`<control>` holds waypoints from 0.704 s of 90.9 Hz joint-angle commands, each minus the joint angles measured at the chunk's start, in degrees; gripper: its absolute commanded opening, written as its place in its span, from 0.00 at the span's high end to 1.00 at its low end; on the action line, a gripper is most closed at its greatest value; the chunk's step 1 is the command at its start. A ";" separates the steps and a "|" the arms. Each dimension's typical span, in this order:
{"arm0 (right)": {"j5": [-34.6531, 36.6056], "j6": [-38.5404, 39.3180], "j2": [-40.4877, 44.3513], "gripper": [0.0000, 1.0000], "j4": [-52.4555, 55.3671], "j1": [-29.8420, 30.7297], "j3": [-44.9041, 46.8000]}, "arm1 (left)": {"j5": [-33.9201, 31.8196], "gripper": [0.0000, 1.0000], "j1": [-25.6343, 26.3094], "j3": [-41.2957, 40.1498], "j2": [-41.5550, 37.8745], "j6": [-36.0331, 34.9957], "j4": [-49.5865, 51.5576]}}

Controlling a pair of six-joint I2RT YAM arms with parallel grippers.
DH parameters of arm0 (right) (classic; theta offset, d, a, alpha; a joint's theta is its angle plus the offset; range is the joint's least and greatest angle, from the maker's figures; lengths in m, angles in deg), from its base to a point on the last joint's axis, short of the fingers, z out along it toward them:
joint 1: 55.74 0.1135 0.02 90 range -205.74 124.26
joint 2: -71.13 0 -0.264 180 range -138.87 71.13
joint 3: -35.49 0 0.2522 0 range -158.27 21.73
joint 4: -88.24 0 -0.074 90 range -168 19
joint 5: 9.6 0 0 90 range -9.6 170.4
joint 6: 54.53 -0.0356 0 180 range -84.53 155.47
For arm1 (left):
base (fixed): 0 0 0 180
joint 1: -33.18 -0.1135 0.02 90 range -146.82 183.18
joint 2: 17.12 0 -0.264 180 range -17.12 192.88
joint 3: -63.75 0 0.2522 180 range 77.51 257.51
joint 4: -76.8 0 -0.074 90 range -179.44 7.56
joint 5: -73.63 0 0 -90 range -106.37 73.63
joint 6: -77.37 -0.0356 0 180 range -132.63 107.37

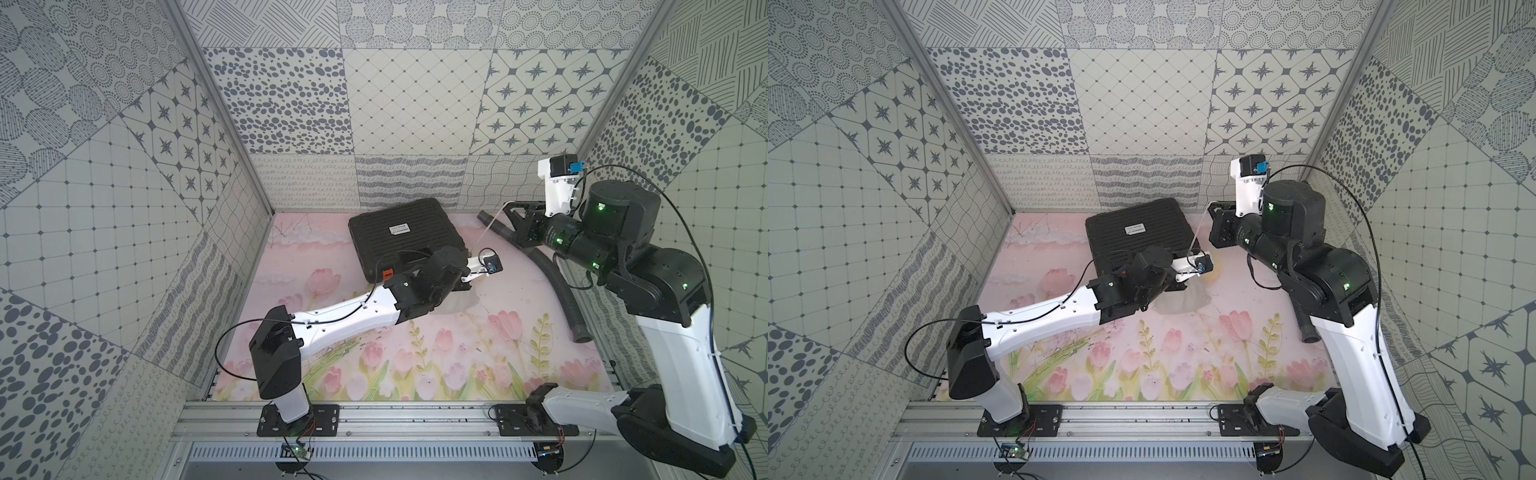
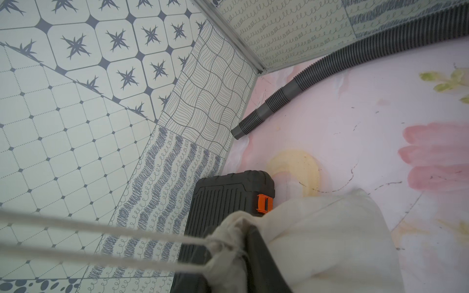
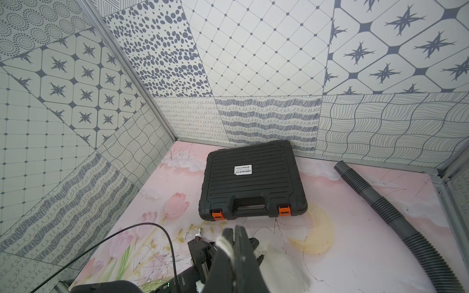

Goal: Close the soil bag
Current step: Frap the soil bag at the center of the board.

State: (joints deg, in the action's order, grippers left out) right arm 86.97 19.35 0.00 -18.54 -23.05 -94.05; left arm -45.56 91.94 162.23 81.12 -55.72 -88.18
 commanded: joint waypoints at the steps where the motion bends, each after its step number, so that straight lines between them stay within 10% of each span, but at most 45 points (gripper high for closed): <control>1: -0.15 -0.44 3.35 1.00 -27.30 -0.26 -8.49 | -8.26 0.75 -0.03 -2.98 1.52 -3.91 20.92; 33: 1.05 0.54 4.10 1.00 -26.94 -0.26 -6.22 | -5.49 1.00 -0.28 -2.08 1.61 -1.54 23.44; 64: 0.79 -0.90 7.68 1.00 -27.03 -0.26 3.75 | 5.75 1.00 -1.95 1.24 -1.13 5.88 30.49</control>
State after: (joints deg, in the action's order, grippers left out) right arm 87.03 19.51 2.23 -21.23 -23.05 -89.66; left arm -45.69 91.37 163.07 80.66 -54.06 -81.01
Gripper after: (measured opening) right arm 0.064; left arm 0.093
